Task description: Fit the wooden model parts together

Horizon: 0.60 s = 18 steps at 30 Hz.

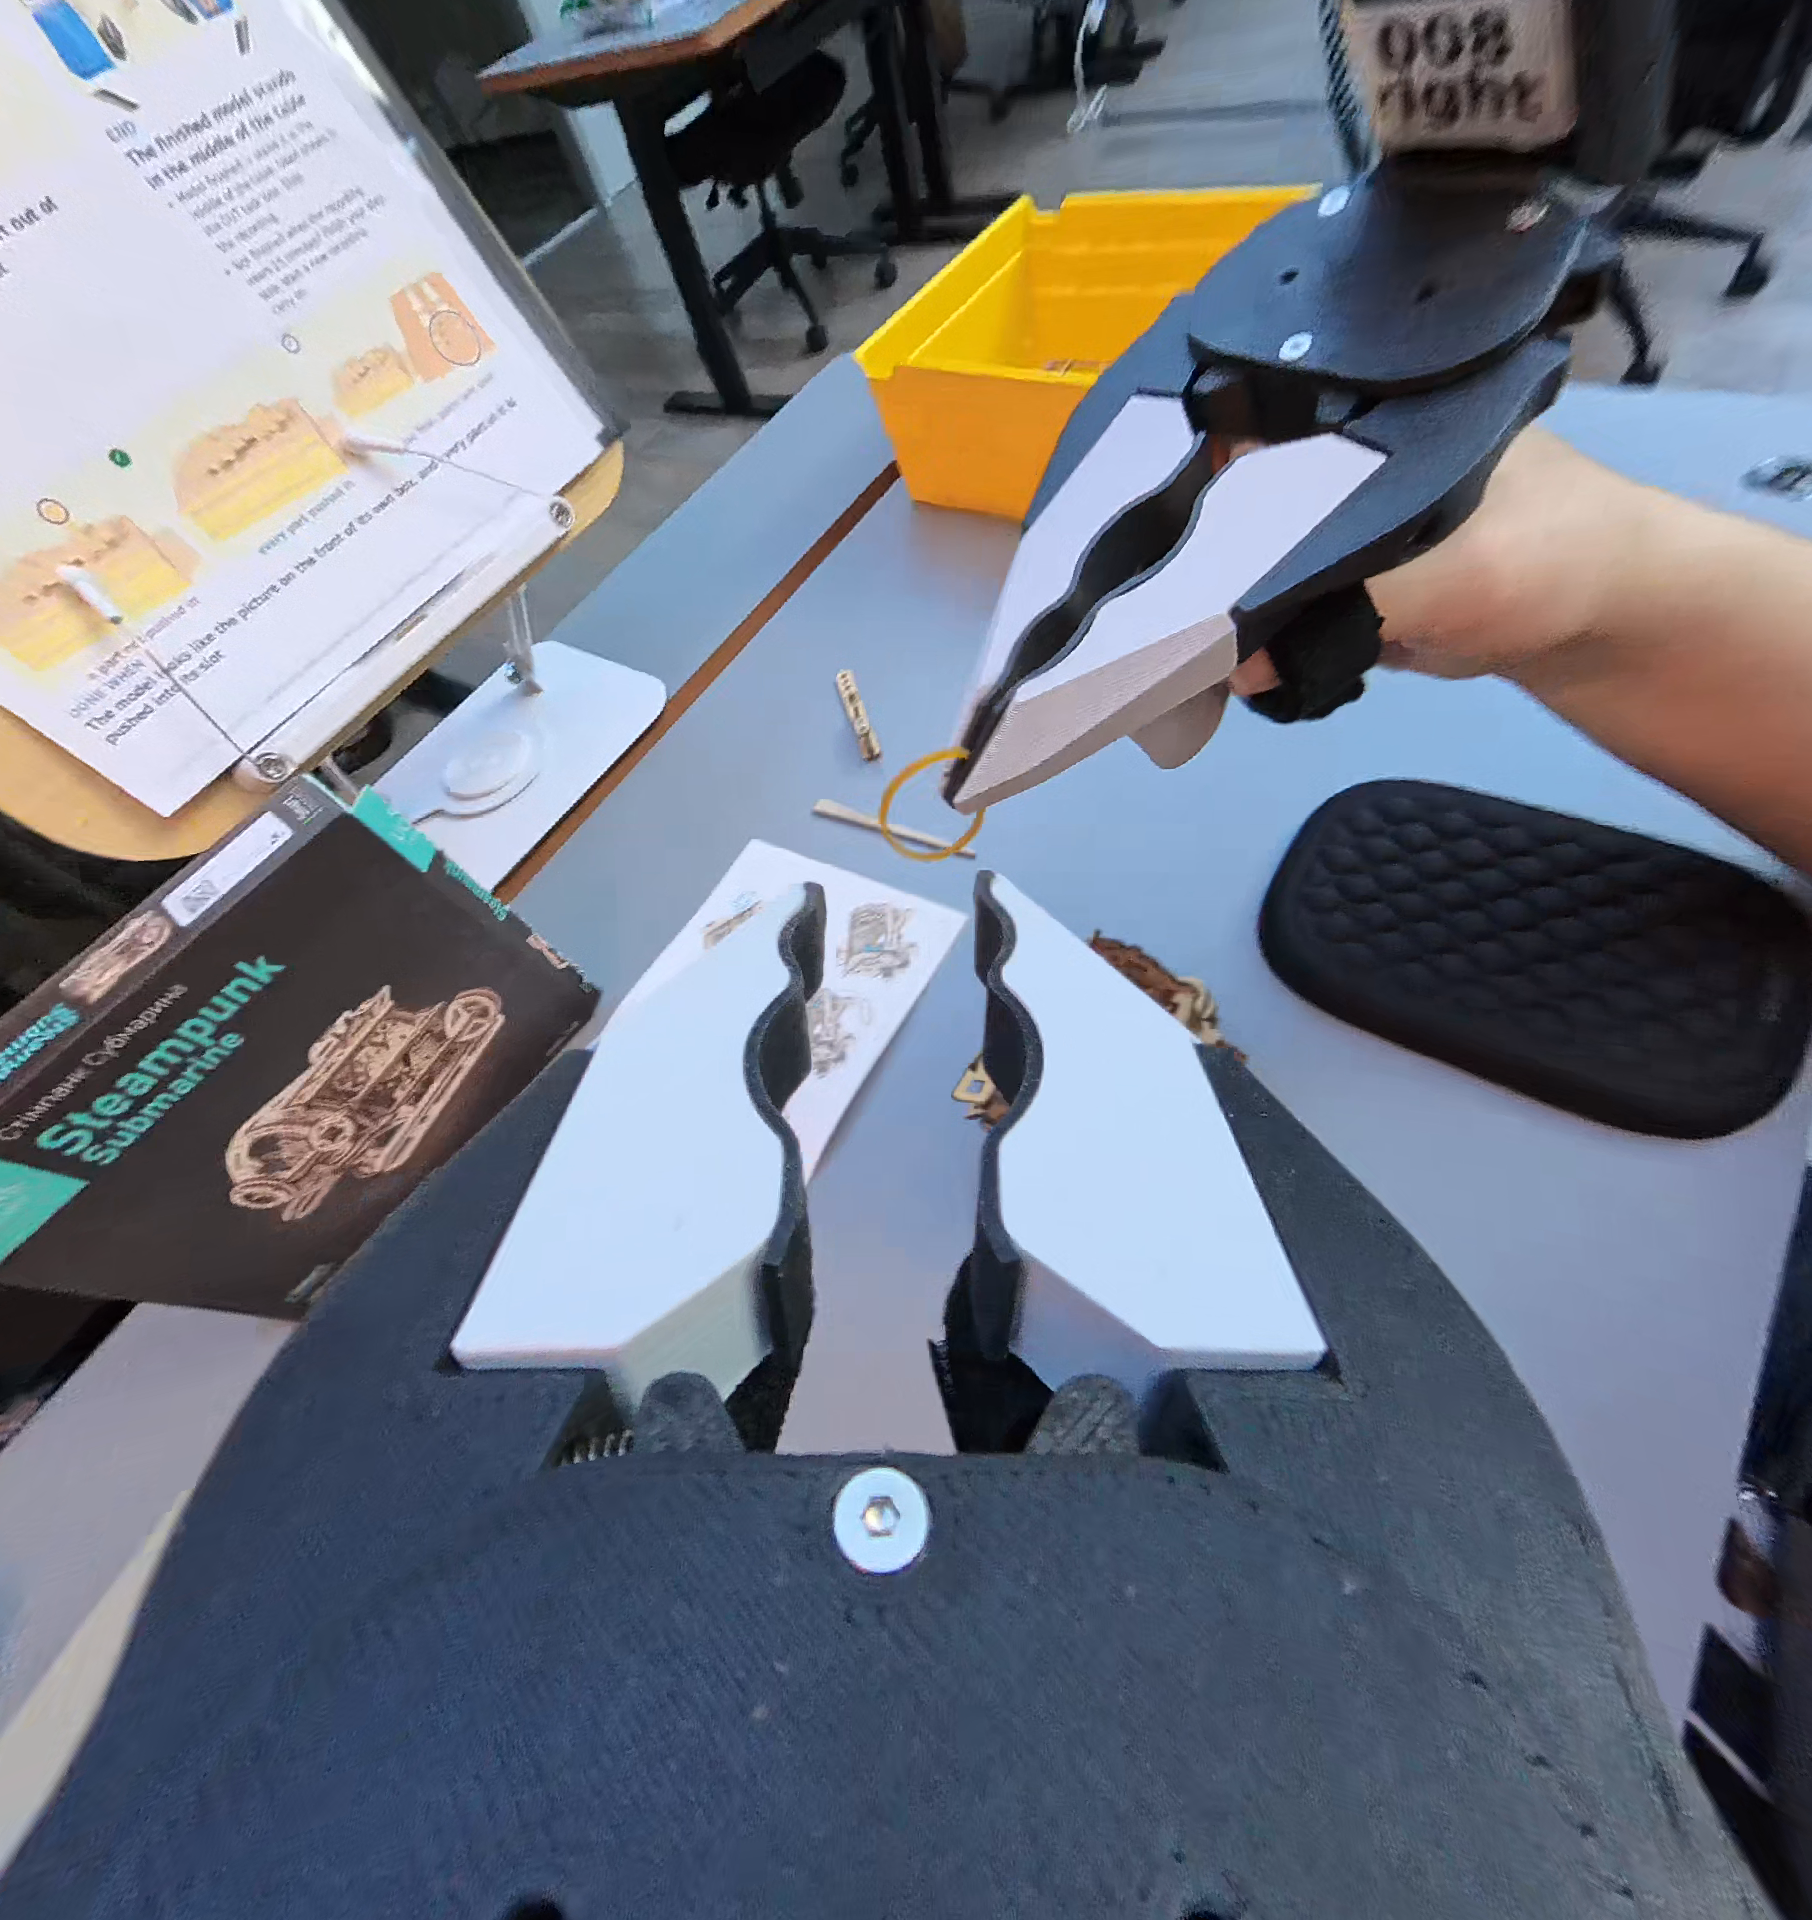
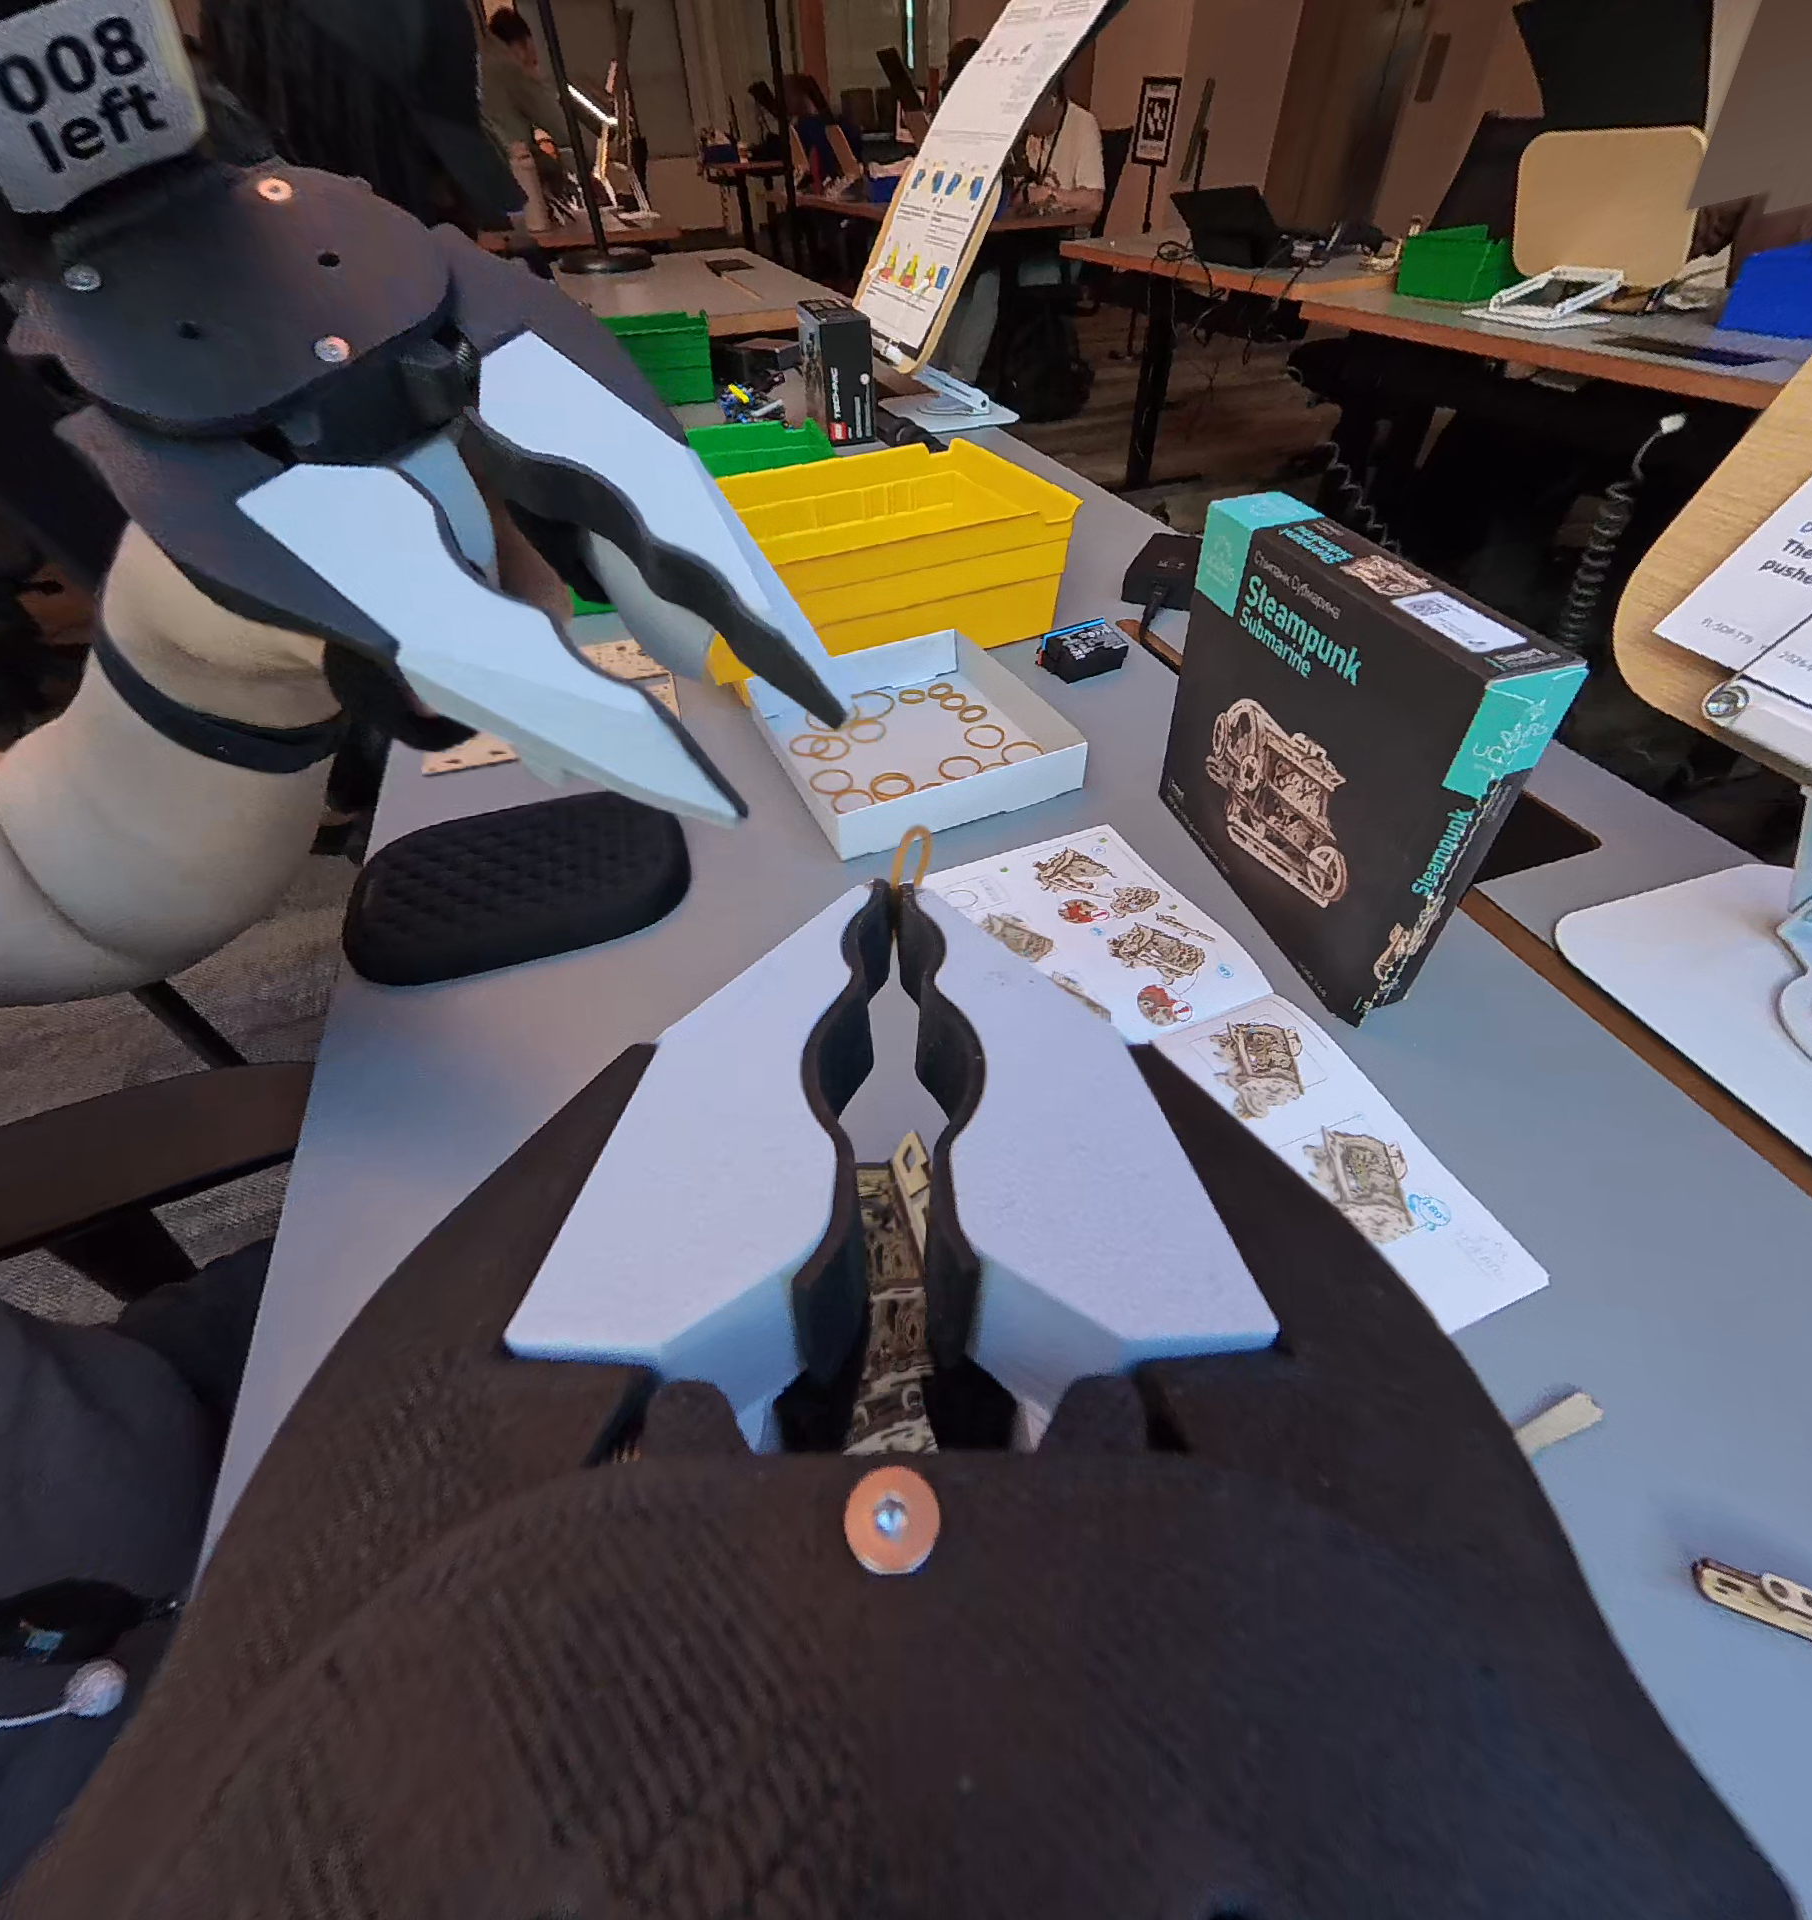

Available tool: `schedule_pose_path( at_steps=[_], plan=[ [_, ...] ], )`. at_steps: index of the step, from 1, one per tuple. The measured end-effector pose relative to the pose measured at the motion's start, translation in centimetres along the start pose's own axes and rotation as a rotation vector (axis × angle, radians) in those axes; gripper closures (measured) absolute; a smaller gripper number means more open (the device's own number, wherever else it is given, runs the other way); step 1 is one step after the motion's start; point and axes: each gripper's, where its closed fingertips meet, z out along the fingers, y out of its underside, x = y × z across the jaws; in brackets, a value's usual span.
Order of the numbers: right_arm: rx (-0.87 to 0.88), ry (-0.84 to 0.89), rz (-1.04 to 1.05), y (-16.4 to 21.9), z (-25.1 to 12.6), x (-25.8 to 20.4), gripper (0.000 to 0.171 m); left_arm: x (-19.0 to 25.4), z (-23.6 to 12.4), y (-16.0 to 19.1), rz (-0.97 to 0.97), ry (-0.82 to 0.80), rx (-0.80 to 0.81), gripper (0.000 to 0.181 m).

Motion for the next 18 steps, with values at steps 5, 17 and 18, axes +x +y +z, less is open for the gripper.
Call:
schedule_pose_path(
  at_steps=[5,17,18],
  plan=[
    [0.015,-0.088,0.04,0.8,-1.3,-1.6,0.171,1.5,-0.9,0.4,-0.108,0.224,0.099,0.151],
    [0.01,-0.175,0.079,4.6,-2.4,-2.9,0.171,5.7,4.0,2.1,-0.287,0.596,0.235,0.181],
    [0.004,-0.174,0.083,4.9,-2.4,-2.8,0.171,6.1,3.9,2.3,-0.29,0.631,0.236,0.181]
  ],
)
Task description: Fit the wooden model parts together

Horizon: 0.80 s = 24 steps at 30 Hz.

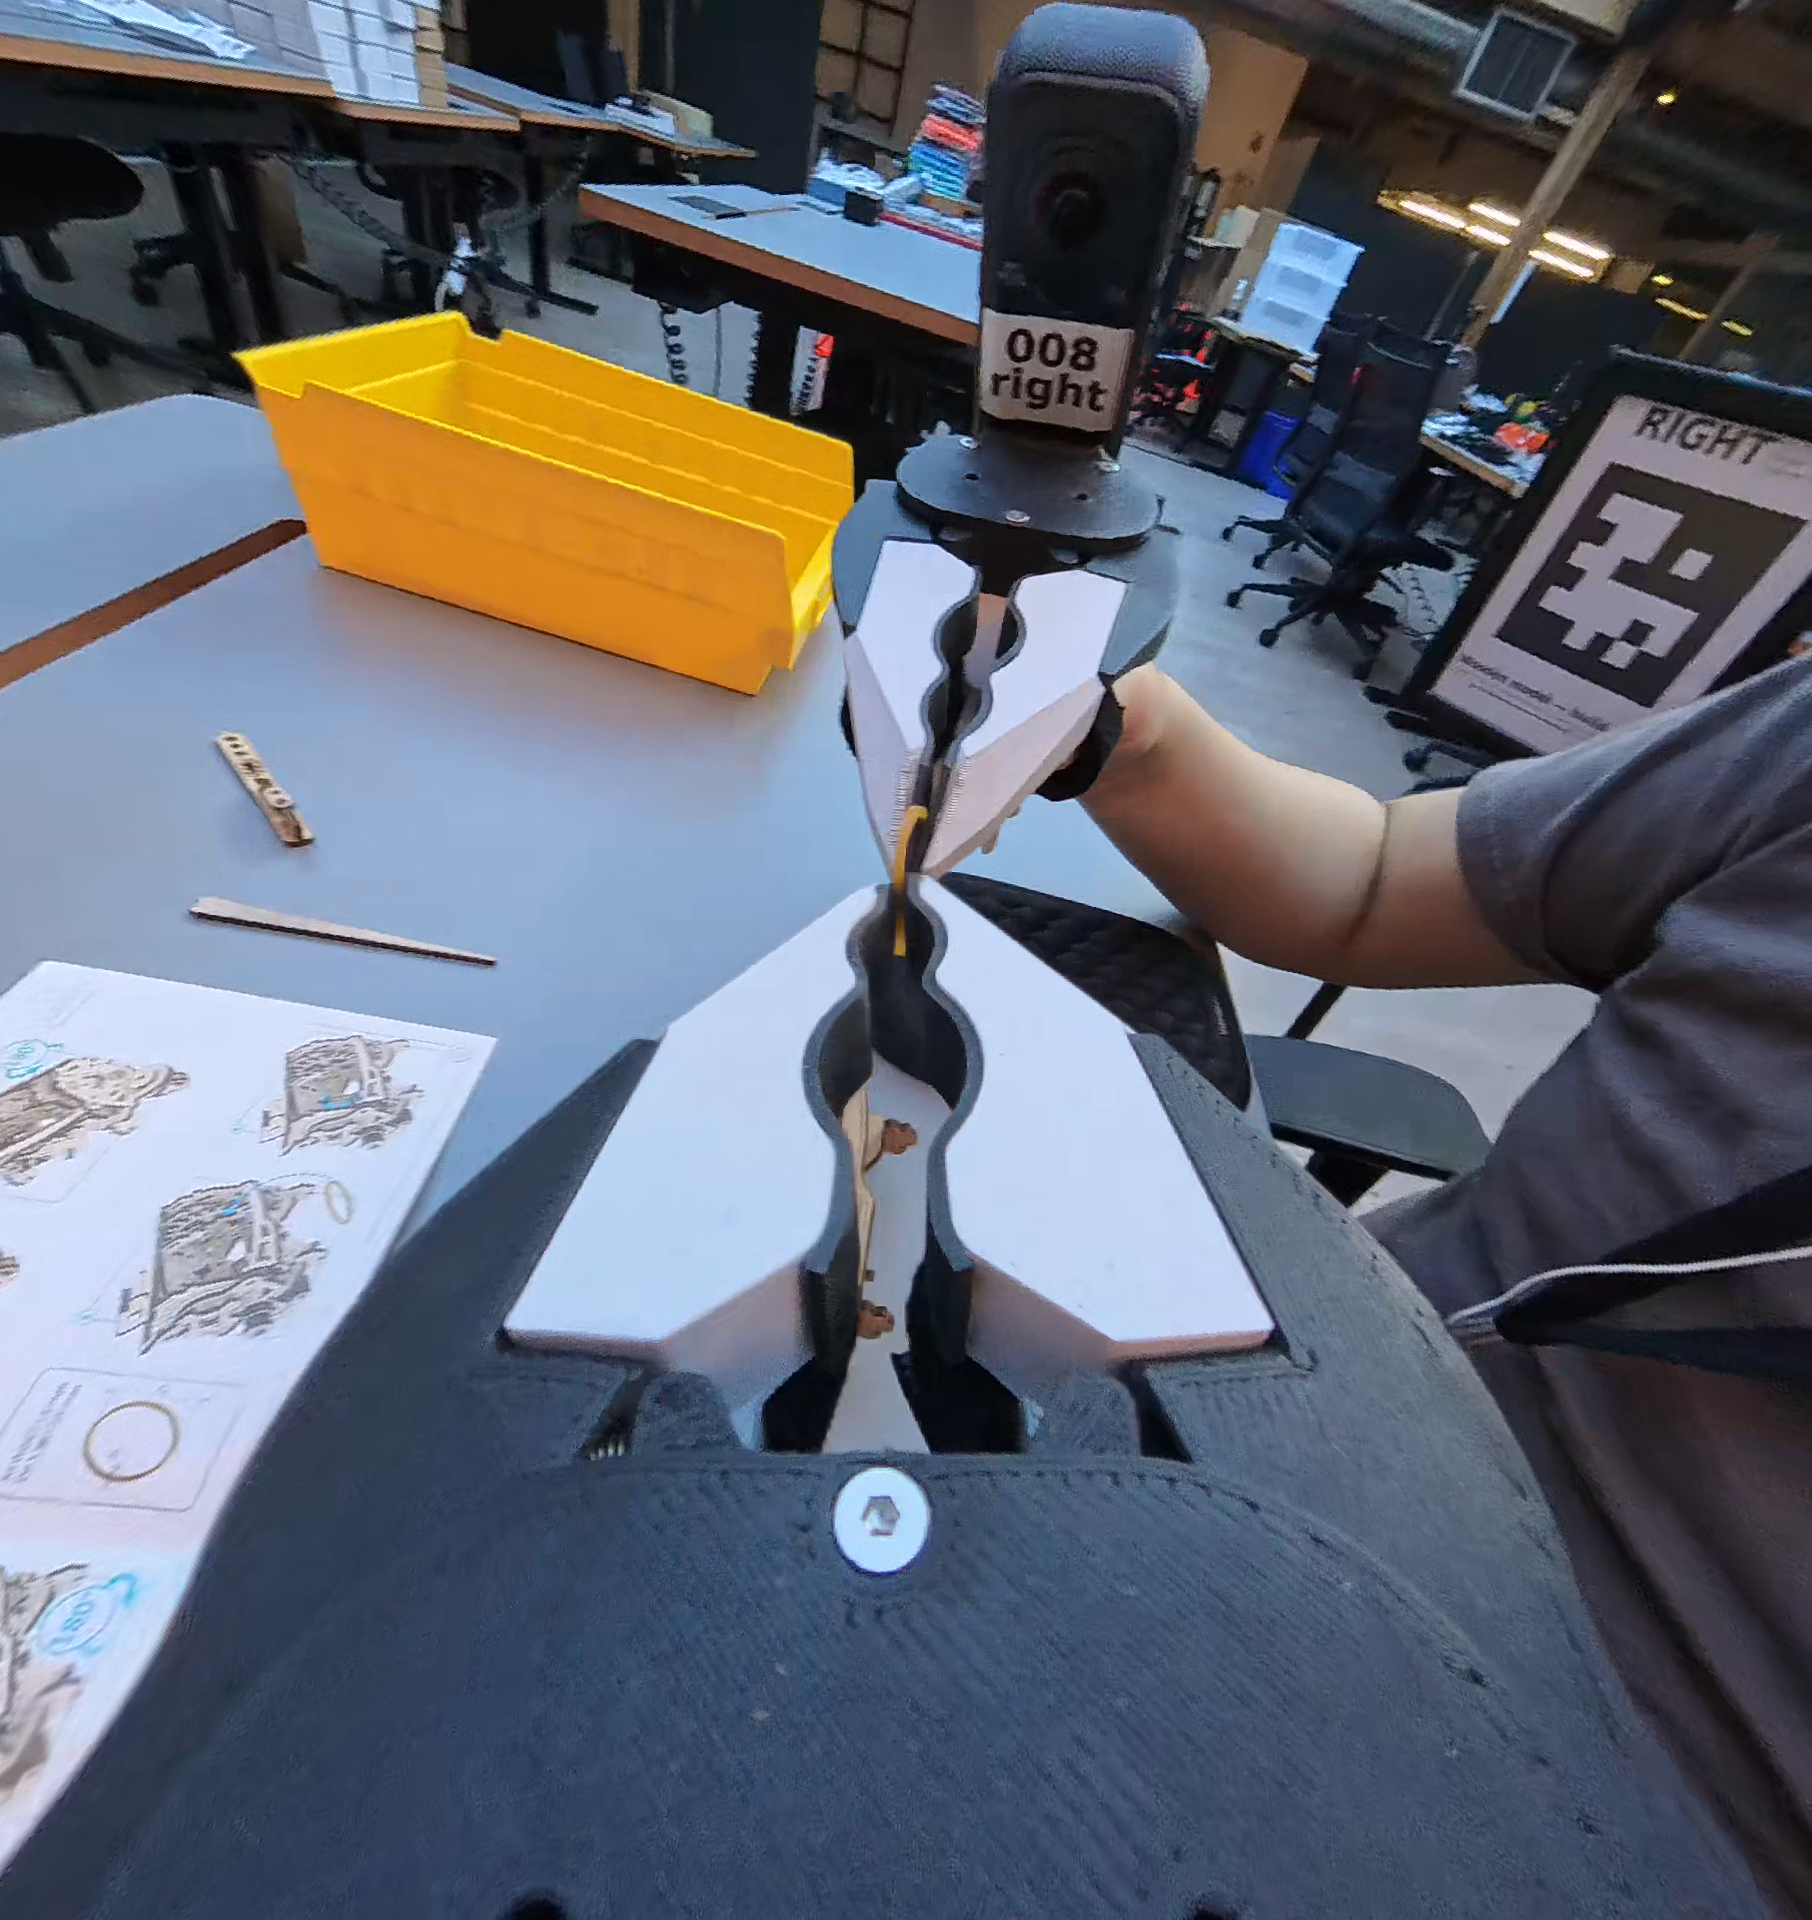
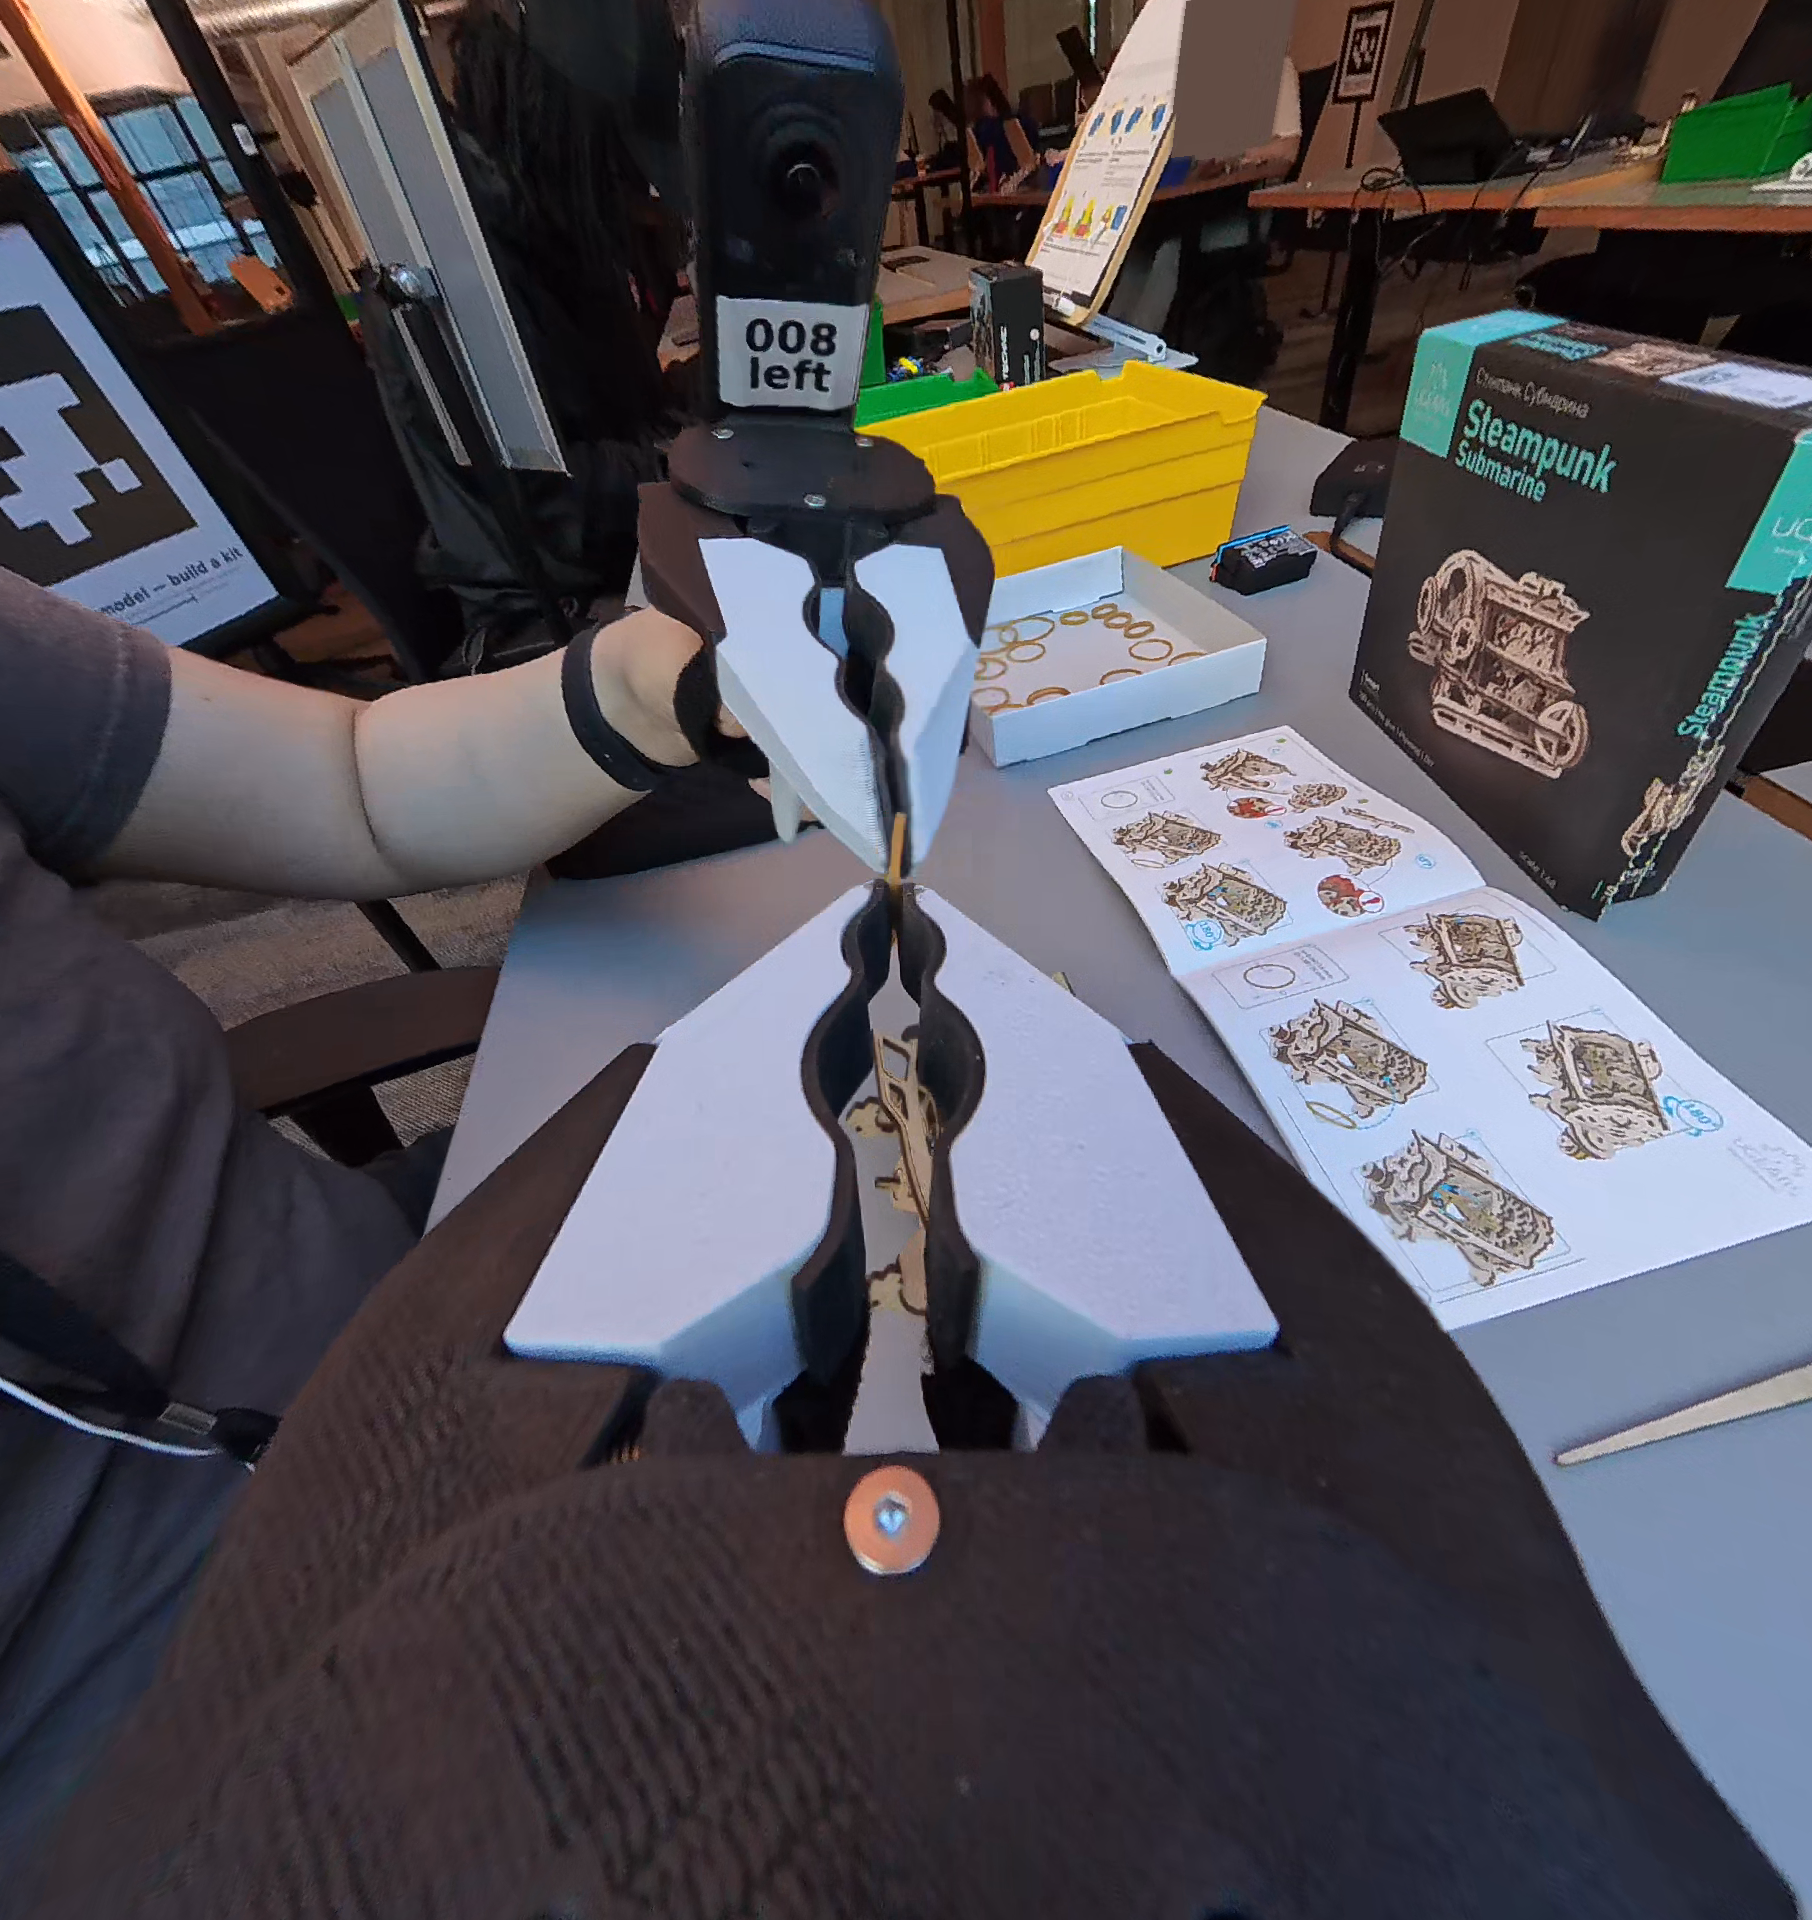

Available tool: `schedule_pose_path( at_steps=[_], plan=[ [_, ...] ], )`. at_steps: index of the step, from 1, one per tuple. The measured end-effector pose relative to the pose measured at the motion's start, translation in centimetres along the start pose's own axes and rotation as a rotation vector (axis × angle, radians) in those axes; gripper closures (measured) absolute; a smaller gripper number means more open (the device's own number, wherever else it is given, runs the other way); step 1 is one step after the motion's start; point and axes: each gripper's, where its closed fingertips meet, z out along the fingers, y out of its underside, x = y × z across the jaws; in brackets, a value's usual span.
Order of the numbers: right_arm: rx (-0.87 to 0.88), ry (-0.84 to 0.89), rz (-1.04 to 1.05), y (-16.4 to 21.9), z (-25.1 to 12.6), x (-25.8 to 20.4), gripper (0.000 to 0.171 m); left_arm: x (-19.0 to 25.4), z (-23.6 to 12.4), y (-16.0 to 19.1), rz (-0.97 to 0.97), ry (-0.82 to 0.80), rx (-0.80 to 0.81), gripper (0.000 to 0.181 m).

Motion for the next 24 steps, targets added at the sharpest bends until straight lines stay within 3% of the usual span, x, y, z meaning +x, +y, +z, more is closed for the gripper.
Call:
schedule_pose_path(
  at_steps=[7,9,10,18,24],
  plan=[
    [-0.018,-0.028,0.059,1.8,0.1,0.6,0.171,-0.3,-0.2,2.3,-0.049,0.052,-0.04,0.18],
    [-0.019,-0.038,0.076,2.2,0.2,0.7,0.171,-0.8,-0.6,2.9,-0.091,0.054,-0.041,0.156],
    [-0.016,-0.047,0.09,2.3,0.3,0.7,0.171,-1.1,-0.7,3.1,-0.108,0.053,-0.04,0.153],
    [-0.029,-0.072,0.144,3.9,1.0,0.9,0.171,-2.0,-0.1,4.7,-0.17,0.101,-0.107,0.153],
    [-0.01,-0.094,0.166,4.0,1.0,1.0,0.171,-1.3,0.8,5.3,-0.175,0.134,-0.156,0.164]
  ],
)
